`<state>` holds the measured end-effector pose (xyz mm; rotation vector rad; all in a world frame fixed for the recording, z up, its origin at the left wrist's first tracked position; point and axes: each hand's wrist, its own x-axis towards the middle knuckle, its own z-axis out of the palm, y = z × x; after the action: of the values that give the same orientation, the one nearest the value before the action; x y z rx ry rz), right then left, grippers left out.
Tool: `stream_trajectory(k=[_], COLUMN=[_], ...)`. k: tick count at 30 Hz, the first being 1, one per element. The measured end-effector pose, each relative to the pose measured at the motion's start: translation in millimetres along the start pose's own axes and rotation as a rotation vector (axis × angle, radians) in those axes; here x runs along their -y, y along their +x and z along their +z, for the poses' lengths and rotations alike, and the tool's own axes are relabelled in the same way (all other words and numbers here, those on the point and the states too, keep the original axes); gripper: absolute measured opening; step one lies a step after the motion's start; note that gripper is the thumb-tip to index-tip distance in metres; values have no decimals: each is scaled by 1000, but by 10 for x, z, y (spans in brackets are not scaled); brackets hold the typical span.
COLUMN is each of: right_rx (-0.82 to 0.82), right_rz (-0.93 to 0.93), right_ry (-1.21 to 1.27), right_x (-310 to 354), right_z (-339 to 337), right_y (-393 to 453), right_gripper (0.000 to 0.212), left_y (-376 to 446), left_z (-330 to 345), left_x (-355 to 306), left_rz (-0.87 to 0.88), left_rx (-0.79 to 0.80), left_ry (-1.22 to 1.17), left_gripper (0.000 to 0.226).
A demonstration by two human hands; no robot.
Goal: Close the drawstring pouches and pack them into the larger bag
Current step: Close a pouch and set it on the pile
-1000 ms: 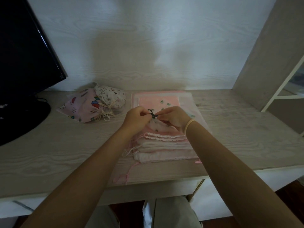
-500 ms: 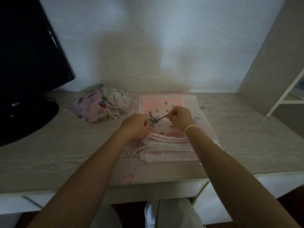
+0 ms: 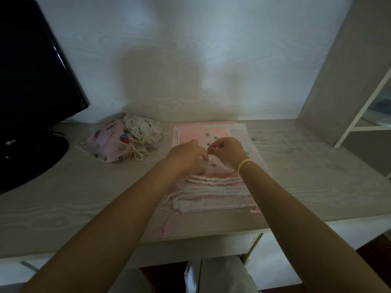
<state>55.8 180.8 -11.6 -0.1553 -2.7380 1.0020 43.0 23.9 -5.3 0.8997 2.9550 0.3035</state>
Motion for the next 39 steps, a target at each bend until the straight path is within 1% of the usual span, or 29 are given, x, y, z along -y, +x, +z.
stream_trajectory(k=[2, 3, 6, 8, 10, 12, 14, 15, 16, 18, 19, 20, 21, 23, 25, 27, 28, 30, 31, 33, 34, 35, 37, 39], right_rx=[-29, -29, 34, 141, 184, 88, -38, -55, -19, 111, 158, 204, 247, 341, 361, 284, 241, 196, 188, 176, 182, 194, 254, 357], right_rz=[27, 44, 84, 130, 149, 111, -10, -102, -201, -354, -383, -384, -369, -324, -270, -199, -147, -55, -27, -14, -34, -73, -118, -99], right_ry=[-27, -27, -14, -14, -14, -20, -36, -6, 61, 203, 223, 200, 141, 16, -42, -103, -144, -171, -139, -41, -20, -31, -67, -77], right_x=[-28, -35, -35, 35, 150, 281, 474, 624, 798, 1090, 1213, 1331, 1399, 1487, 1518, 1505, 1502, 1476, 1476, 1491, 1508, 1525, 1556, 1542], right_z=[-72, -117, -236, -275, -239, -145, -25, 59, 153, 336, 438, 561, 667, 858, 982, 1068, 1124, 1216, 1263, 1349, 1371, 1379, 1384, 1409], right_y=[10, 4, 1, -7, 56, 191, 341, 416, 476, 540, 569, 600, 625, 650, 633, 593, 598, 611, 623, 655, 658, 659, 645, 631], right_gripper=[21, 24, 28, 23, 23, 28, 27, 31, 43, 76, 87, 90, 88, 76, 63, 56, 57, 62, 61, 49, 42, 37, 33, 36], left_y=[75, 102, 161, 172, 154, 123, 80, 44, 5, -57, -104, -156, -200, -262, -282, -275, -257, -273, -276, -248, -220, -183, -129, -100], left_z=[31, 40, 46, 34, 7, -26, -69, -110, -152, -214, -245, -270, -283, -281, -274, -263, -248, -258, -245, -219, -197, -177, -133, -66], left_x=[-21, -10, 74, 134, 192, 285, 422, 529, 657, 888, 994, 1123, 1216, 1396, 1516, 1579, 1617, 1596, 1605, 1648, 1670, 1697, 1767, 1818], left_rz=[-27, -50, -125, -163, -202, -251, -306, -348, -405, -546, -617, -680, -725, -771, -810, -837, -846, -819, -765, -569, -469, -413, -407, -438], left_rx=[-64, -106, -243, -291, -337, -402, -462, -506, -557, -679, -719, -741, -740, -754, -773, -769, -764, -808, -856, -894, -860, -779, -585, -420], left_ry=[0, -24, -150, -199, -231, -269, -332, -384, -460, -659, -743, -794, -826, -887, -942, -890, -835, -692, -575, -257, -136, -56, 56, 153], left_gripper=[15, 13, 22, 19, 20, 22, 22, 23, 25, 28, 28, 29, 28, 24, 23, 22, 20, 14, 22, 35, 35, 33, 31, 31])
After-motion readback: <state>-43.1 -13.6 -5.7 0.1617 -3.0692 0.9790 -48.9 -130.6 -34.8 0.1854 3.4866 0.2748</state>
